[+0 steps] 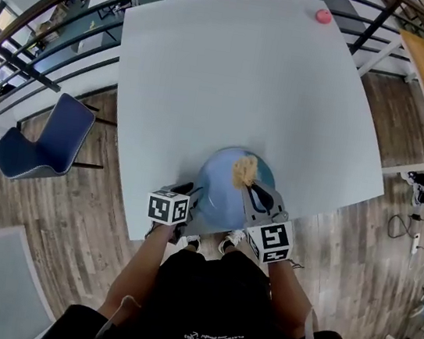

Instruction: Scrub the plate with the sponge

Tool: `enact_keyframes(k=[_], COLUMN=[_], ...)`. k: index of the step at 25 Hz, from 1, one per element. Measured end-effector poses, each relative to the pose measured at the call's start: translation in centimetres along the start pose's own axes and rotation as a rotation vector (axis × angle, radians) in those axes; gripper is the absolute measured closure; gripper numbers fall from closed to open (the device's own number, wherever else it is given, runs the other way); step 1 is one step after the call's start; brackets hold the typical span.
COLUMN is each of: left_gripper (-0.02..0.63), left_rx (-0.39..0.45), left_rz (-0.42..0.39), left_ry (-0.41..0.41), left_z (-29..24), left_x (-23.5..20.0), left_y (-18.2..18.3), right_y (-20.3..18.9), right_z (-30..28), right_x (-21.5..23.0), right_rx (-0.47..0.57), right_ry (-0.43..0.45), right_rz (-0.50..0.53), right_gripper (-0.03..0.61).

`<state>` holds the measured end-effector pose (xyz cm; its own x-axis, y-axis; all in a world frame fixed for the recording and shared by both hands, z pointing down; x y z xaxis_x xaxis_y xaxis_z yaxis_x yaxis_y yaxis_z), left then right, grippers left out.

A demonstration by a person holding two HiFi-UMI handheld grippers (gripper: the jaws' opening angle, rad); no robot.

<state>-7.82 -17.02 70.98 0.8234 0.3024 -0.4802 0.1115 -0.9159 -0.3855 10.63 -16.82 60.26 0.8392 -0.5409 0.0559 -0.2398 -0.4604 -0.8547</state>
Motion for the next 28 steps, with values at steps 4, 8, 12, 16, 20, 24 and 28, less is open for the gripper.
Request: enact_keyframes(k=[4,8,12,16,20,24,28], left_gripper=[0.456,0.457,0.457,0.479,0.517,0.545,0.555], left_rx=[-0.019,-0.044,-0.063,-0.074,-0.081,-0.094,-0.118], left_rz=[-0.01,-0.024,-0.021,-0.029,-0.023,-0.005,0.025], left_ry=[-0.003,-0.021,-0.028,-0.018,-0.007,-0.001,-0.006], left_z=[-0.4,-0.9,-1.4,-1.4,-1.8,-2.1,-2.8], left_x=[0.3,0.4,0.5,0.2,0.0,-0.2,-0.4], left_y=[0.3,0.6,0.7,0.8,0.9,1.2,1.2], right_y=[-0.4,-0.9,-1.1,-1.4,-1.6,-1.4,-1.5], right_z=[0.2,-0.2,0.0,-0.3,-0.6,-1.0,-1.3], right_x=[0.2,0.3,0.6,0.6,0.7,0.8,0.9], right_rx=[-0.01,-0.021,-0.03,-0.037,-0.042,-0.041,-0.05], right_ry=[0.001,0.01,0.018,0.026,0.037,0.046,0.047], right_rz=[-0.015,-0.019,-0.02,-0.025,-0.025,-0.021,-0.025], right_gripper=[0.534,0.534,0.534,0.534,0.534,0.534,0.534])
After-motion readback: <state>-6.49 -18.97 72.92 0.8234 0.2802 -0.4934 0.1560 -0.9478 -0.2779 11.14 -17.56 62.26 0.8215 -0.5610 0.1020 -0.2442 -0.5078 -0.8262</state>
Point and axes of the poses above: the fingertips, and each gripper's own axes: z backward along the fingers, x to its right, y out of its top, the point moved 5 cm from there along z, backward along the fingers, and after that the axes turned 7 degrees about -x, right-handed, at the moved point
